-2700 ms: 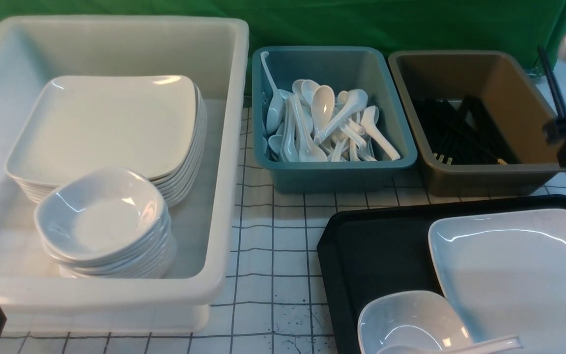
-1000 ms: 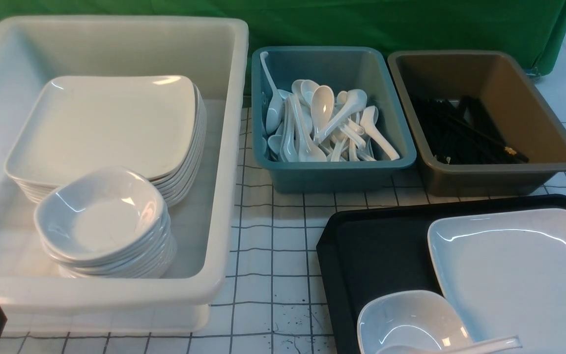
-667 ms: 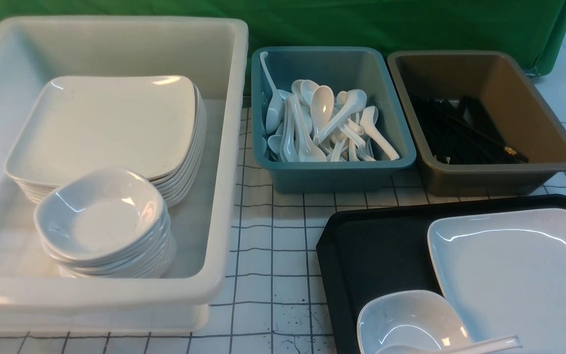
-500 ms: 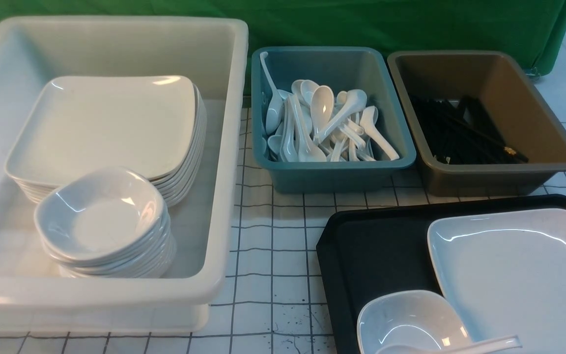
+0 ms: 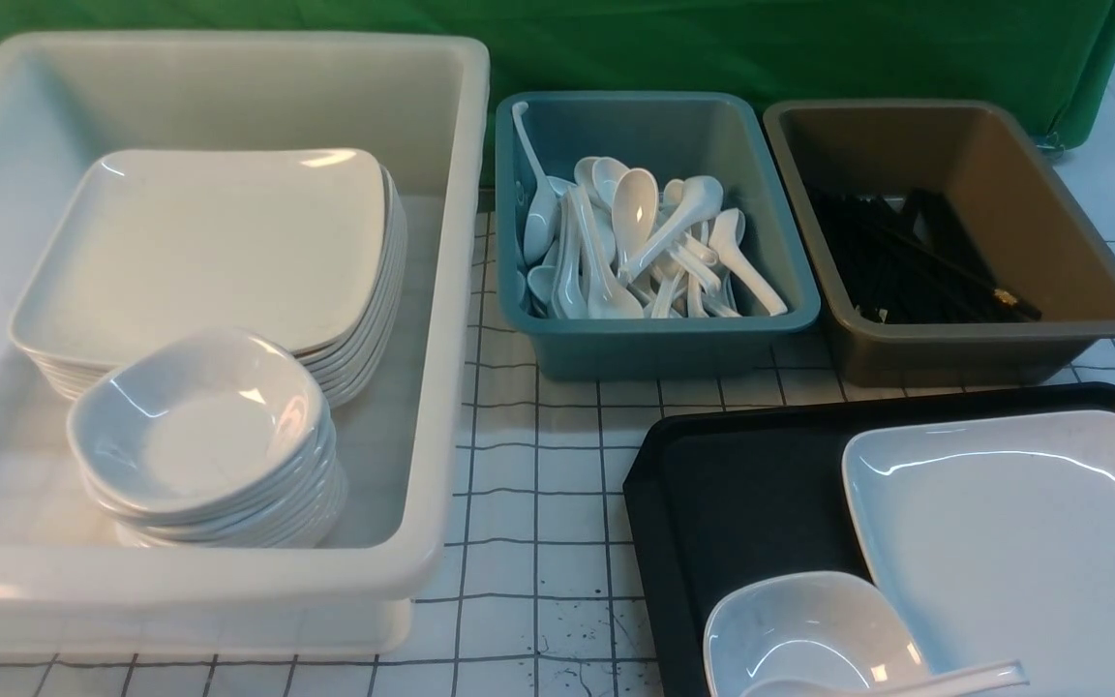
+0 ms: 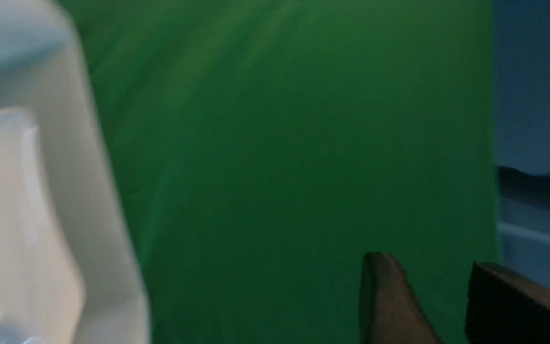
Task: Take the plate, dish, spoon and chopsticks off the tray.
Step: Use the left arm to grab a soup spoon from the plate
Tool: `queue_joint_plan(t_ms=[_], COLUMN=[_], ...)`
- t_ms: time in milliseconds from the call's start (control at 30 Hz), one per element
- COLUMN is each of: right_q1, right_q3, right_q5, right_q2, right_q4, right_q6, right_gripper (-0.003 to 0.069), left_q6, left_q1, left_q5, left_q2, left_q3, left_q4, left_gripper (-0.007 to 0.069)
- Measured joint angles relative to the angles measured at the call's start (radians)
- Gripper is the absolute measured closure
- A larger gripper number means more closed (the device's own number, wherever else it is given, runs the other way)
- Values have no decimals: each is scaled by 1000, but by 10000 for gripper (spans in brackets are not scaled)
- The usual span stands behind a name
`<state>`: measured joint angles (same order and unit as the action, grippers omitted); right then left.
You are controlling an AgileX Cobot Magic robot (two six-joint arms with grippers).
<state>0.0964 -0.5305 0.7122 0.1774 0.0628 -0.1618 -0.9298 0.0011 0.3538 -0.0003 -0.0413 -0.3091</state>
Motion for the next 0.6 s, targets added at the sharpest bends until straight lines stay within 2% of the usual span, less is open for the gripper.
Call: queue_joint_plan(t_ms=[33,67,133,167,200,233,267,300,333,367,433,467,500,600], right_q1=[0,0,0,0,0,0,0,0,0,0,0,0,0,0], right_q3=[0,0,0,0,0,0,0,0,0,0,0,0,0,0], right_q5=[0,-1,-4,-5,-5,-5,-6,-6,-6,-6,-6,-6,-6,-6], right_q2=[0,0,0,0,0,0,0,0,0,0,0,0,0,0], right_q4=[0,-1,-1,-1,-1,-1,-1,-1,-1,-1,-1,-1,-1,-1], right_q6=[0,0,0,0,0,0,0,0,0,0,0,0,0,0], right_gripper=[579,578,570,569,565,564,561,559,559,557,555,555,553,547], left_q6=[-11,-25,-86,-95,-194,-226,-375,-474,-512,-641,-802,-815,-895,-955], left_q1=[0,0,0,0,0,0,0,0,0,0,0,0,0,0], left_q5=[9,40,95,99,111,115,130,142,148,181,246,266,359,610], left_q2=[-1,-1,13,16,57,64,136,185,196,286,410,423,533,736], left_q3=[-7,-39,-181,-206,-290,-313,-404,-445,-453,-501,-536,-542,-562,-599], left_q4=[24,119,477,539,795,826,1093,1225,1250,1422,1554,1575,1628,1687], left_gripper=[384,384,384,384,384,384,384,384,384,384,384,384,384,384])
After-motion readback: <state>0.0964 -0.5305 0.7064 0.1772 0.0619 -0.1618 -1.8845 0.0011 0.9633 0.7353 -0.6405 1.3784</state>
